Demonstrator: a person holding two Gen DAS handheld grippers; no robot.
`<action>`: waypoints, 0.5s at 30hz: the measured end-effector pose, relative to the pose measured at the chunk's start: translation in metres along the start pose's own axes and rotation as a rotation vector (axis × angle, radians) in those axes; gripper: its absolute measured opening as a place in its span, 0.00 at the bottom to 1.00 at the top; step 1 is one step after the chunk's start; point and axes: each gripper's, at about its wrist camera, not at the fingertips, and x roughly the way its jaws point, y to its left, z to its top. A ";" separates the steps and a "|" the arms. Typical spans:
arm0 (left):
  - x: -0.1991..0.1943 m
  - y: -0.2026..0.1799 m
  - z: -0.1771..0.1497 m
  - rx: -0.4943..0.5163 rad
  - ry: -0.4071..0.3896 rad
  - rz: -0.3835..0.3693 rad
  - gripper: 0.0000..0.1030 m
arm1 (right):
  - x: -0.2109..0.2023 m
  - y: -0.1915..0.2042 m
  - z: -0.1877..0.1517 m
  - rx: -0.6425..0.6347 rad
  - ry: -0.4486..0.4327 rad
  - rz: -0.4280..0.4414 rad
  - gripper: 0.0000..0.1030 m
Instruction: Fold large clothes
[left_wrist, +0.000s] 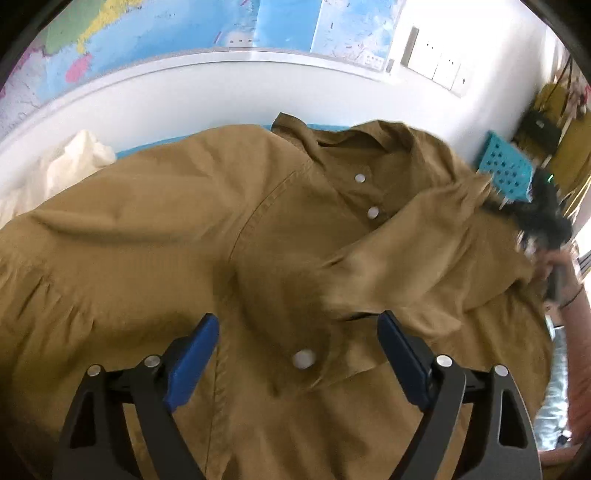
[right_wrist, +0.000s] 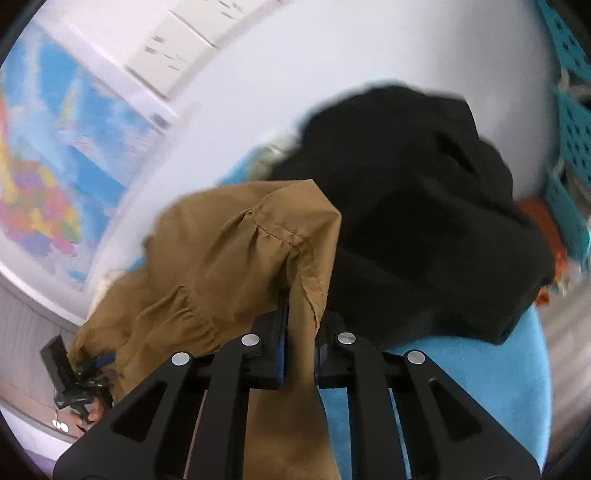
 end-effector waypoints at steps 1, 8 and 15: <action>0.000 0.001 0.000 -0.004 0.006 -0.015 0.83 | -0.001 -0.001 0.000 0.009 -0.008 0.008 0.12; 0.030 -0.010 0.017 0.029 0.087 0.017 0.67 | -0.045 0.019 -0.001 -0.057 -0.132 -0.075 0.64; 0.043 -0.009 0.019 0.034 0.095 0.031 0.52 | -0.048 0.093 -0.021 -0.320 -0.154 -0.092 0.67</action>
